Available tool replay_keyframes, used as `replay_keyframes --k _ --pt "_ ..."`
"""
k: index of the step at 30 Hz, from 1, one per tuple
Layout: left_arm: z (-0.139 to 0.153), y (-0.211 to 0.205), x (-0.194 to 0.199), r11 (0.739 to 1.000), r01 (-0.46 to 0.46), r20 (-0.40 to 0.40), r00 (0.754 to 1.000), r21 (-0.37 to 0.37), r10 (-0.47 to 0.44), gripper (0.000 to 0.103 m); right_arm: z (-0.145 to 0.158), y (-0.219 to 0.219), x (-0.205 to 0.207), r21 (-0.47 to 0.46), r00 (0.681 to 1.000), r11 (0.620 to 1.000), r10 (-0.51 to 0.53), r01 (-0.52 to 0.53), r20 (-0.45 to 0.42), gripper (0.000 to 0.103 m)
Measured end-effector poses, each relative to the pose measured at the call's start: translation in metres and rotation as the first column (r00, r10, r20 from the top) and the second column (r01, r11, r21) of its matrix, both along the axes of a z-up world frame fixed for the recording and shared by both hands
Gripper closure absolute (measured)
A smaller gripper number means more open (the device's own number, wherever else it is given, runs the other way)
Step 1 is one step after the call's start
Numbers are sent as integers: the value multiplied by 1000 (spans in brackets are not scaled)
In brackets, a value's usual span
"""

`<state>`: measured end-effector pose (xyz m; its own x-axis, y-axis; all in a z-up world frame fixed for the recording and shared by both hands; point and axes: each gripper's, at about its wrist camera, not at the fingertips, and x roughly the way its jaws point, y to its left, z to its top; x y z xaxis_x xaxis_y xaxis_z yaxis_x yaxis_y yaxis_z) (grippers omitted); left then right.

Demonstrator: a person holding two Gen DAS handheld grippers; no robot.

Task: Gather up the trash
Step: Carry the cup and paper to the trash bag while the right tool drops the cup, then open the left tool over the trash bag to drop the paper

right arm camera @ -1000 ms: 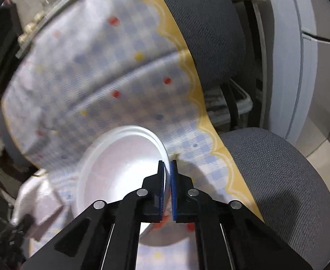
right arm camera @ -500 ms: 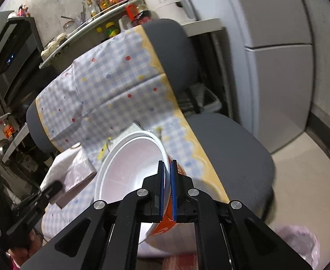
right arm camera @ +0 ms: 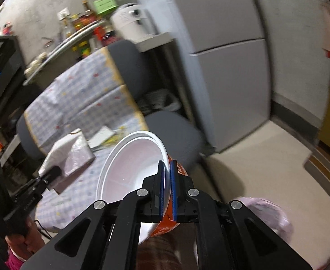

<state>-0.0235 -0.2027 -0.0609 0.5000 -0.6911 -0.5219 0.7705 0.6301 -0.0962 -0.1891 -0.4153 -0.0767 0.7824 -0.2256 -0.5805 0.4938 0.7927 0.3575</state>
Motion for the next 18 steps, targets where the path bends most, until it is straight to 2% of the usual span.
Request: replay_keyframes --k 8,11,12,14,18 --pt "-5 -43 -14 995 98 -18 995 11 -98 102 -23 -43 -55 39 985 986 -156 159 -75 95" --pt "-8 -54 -20 991 130 -23 991 19 -129 102 -37 -56 -60 62 976 981 -176 185 -131 90" --pt "-10 -58 -22 990 140 -24 990 26 -139 102 -42 -59 -61 57 968 977 -193 205 -158 81" --pt "-13 -61 -25 988 151 -27 988 33 -150 102 -46 -61 -63 53 961 972 -216 228 -171 74" --pt "-18 -65 -31 982 182 -28 983 47 -181 102 -39 -54 -62 25 966 974 -218 223 -140 74"
